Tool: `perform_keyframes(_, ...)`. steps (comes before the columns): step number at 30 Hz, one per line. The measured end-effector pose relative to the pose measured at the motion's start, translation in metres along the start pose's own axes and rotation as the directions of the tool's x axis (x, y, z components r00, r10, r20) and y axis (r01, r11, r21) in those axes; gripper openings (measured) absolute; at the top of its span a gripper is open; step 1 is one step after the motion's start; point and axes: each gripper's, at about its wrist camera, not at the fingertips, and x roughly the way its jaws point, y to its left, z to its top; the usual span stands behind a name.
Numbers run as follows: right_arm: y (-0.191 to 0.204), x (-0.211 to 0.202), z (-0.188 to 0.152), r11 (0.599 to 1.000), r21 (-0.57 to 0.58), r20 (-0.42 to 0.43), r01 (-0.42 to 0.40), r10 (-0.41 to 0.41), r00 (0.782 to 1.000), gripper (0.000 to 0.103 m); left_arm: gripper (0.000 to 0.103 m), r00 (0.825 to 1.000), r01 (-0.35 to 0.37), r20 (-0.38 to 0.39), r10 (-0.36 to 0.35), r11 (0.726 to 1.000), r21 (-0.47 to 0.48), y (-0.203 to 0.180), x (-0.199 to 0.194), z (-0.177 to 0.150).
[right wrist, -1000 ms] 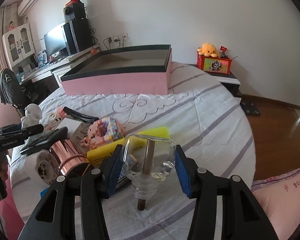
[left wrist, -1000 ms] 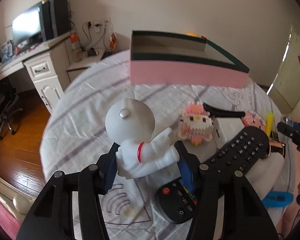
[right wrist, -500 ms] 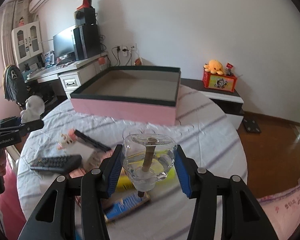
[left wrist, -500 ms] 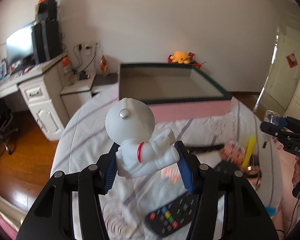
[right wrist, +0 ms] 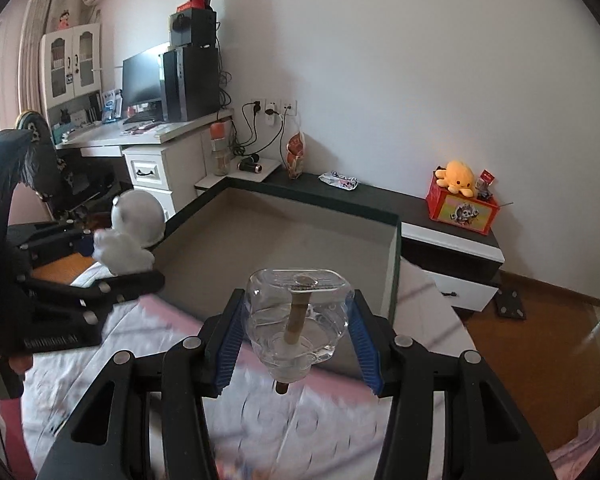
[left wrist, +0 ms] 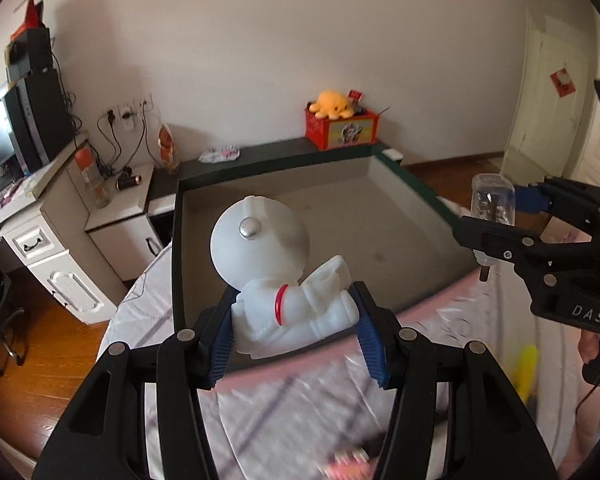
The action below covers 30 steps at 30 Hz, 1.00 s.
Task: Organize rigid objects
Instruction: 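Lower the figurine and bottle into the pink box and open both grippers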
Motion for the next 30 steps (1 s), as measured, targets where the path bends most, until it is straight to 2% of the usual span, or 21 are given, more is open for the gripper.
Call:
perform_keyframes(7, 0.007, 0.071, 0.005, 0.999, -0.002, -0.123, -0.035, 0.034, 0.992, 0.051, 0.055, 0.994, -0.072, -0.088, 0.07, 0.997, -0.018, 0.02, 0.054, 0.002)
perform_keyframes(11, 0.015, 0.096, -0.001, 0.998, -0.021, -0.173, -0.055, 0.051, 0.984, 0.051, 0.055, 0.99, -0.073, -0.121, 0.07, 0.997, -0.013, 0.023, 0.068, -0.004)
perform_keyframes(15, 0.013, 0.109, -0.002, 0.998, -0.011, -0.196, -0.068, 0.065, 0.978, 0.051, 0.056, 0.992, -0.05, -0.115, 0.046, 0.998, -0.039, 0.028, 0.067, -0.009)
perform_keyframes(21, 0.013, 0.118, -0.002, 0.995, 0.028, -0.211, -0.098, 0.101, 0.972, 0.051, 0.056, 0.991, -0.085, -0.111, 0.081, 0.996, -0.034, 0.032, 0.064, -0.011)
perform_keyframes(23, 0.012, 0.117, -0.003, 0.995, 0.036, -0.206, -0.098, 0.103, 0.973, 0.051, 0.058, 0.991, -0.092, -0.102, 0.088, 0.995, -0.034, 0.033, 0.061, -0.011)
perform_keyframes(26, 0.012, 0.109, -0.002, 0.994, 0.047, -0.19, -0.099, 0.106, 0.976, 0.052, 0.069, 0.994, -0.082, -0.077, 0.077, 0.995, -0.057, 0.034, 0.05, -0.013)
perform_keyframes(27, 0.013, 0.107, 0.0, 0.994, 0.049, -0.184, -0.099, 0.106, 0.977, 0.054, 0.077, 0.995, -0.084, -0.066, 0.08, 0.994, -0.068, 0.035, 0.043, -0.014)
perform_keyframes(29, 0.011, 0.096, 0.002, 0.994, 0.063, -0.158, -0.094, 0.103, 0.982, 0.064, 0.084, 0.997, -0.081, -0.025, 0.079, 0.992, -0.092, 0.037, 0.023, -0.017)
perform_keyframes(30, 0.011, 0.091, 0.003, 0.993, 0.071, -0.145, -0.096, 0.106, 0.984, 0.075, 0.09, 0.997, -0.081, -0.006, 0.081, 0.991, -0.103, 0.038, 0.014, -0.017)
